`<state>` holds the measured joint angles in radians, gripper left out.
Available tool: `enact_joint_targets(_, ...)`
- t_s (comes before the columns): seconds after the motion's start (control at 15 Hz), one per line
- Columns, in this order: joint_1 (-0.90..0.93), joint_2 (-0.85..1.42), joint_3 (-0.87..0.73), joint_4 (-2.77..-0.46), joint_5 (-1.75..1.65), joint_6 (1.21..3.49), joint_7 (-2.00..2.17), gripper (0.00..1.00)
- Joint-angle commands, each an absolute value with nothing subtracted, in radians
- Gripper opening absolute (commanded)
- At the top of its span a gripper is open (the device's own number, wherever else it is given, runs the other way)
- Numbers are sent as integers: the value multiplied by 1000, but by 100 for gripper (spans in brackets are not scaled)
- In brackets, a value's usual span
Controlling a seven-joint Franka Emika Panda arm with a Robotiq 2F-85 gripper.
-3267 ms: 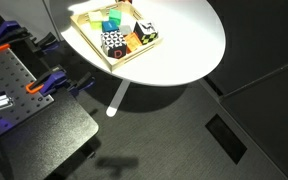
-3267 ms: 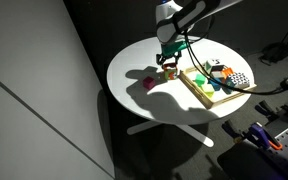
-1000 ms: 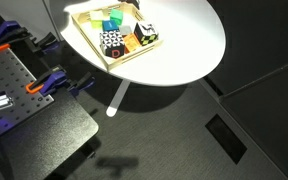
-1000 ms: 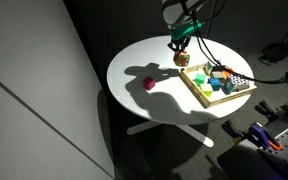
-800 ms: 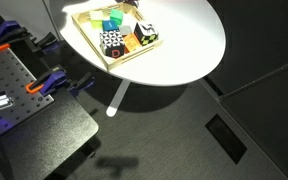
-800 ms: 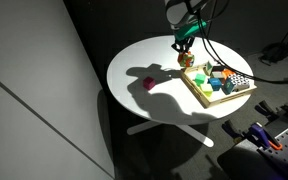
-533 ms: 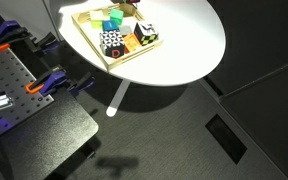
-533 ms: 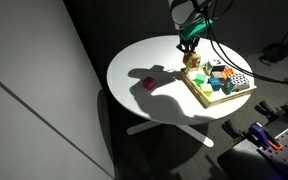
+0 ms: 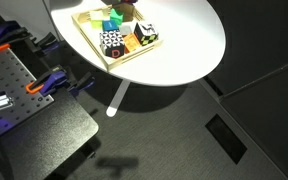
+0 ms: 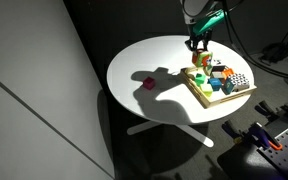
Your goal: Pick up the block with a house on it from the table and put it in the tray
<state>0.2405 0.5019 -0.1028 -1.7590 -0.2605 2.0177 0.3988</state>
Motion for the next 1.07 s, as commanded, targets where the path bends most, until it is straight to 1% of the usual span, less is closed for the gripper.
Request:
enact_joint_targets(0.0,207,395,-72,-1871,-276,2070,368,88)
enact_joint_targets(0.13,200,362,-65,-1904,-274,2094,363,99)
enact_joint_targets(0.47,166,295,-34,-1966,-238,2158,326,100)
enact_joint_targets(0.8,139,255,-3,-1994,-210,2127,241,100)
enact_joint_targets(1.0,145,289,-5,-1965,-232,2131,277,100)
